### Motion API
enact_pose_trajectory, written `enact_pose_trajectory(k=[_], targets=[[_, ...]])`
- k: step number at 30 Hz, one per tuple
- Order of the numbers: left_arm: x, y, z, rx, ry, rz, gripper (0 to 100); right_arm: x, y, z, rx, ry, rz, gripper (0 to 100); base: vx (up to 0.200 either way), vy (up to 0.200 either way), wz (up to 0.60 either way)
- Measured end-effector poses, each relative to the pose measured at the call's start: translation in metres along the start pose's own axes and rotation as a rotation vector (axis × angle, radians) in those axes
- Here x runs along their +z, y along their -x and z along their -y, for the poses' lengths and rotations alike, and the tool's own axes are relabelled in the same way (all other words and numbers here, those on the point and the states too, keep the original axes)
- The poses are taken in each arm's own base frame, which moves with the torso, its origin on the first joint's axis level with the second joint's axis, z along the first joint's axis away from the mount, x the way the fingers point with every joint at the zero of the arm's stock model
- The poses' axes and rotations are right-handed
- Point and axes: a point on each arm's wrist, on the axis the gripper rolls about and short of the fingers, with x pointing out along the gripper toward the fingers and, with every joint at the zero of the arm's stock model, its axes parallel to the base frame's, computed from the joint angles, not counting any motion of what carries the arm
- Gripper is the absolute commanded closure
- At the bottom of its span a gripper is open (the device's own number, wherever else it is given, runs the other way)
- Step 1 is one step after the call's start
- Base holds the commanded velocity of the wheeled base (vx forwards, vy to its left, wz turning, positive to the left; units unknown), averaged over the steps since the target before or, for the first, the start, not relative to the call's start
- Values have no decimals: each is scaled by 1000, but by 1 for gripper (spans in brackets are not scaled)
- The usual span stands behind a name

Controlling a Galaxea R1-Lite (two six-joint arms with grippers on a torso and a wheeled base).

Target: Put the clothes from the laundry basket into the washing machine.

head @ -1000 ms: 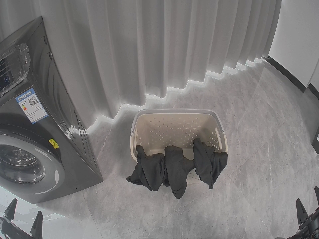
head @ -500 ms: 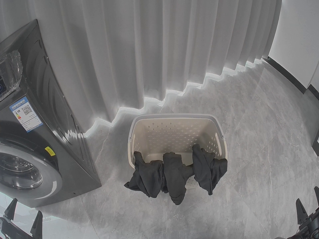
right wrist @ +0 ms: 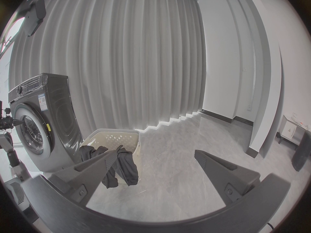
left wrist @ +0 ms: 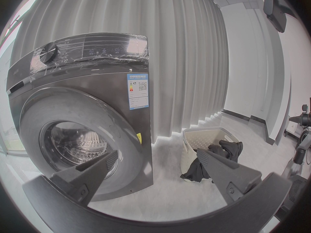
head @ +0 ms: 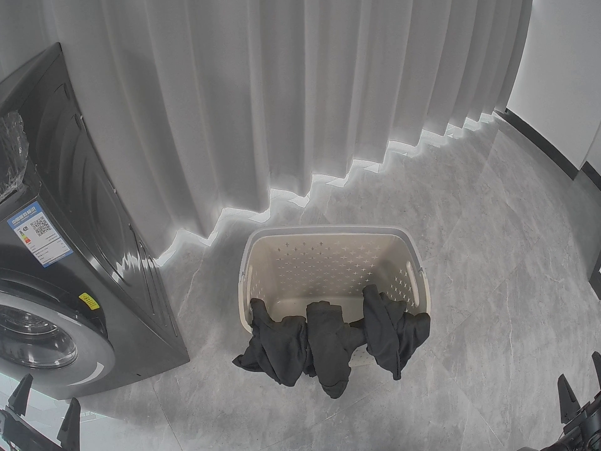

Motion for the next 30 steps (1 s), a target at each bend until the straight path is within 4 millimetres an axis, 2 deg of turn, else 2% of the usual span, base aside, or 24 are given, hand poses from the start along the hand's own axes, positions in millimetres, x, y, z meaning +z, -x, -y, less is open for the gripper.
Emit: enact_pose_trajectory(k=[13, 25, 30], targets=[[0, 0, 0, 0, 0, 0, 0, 0, 0, 0, -1, -1, 0, 0, 0, 0, 0], [0, 0, 0, 0, 0, 0, 0, 0, 0, 0, 0, -1, 0, 0, 0, -200, 0], [0, 0, 0, 0, -1, 0, 0, 0, 0, 0, 0, 0, 0, 0, 0, 0, 0]])
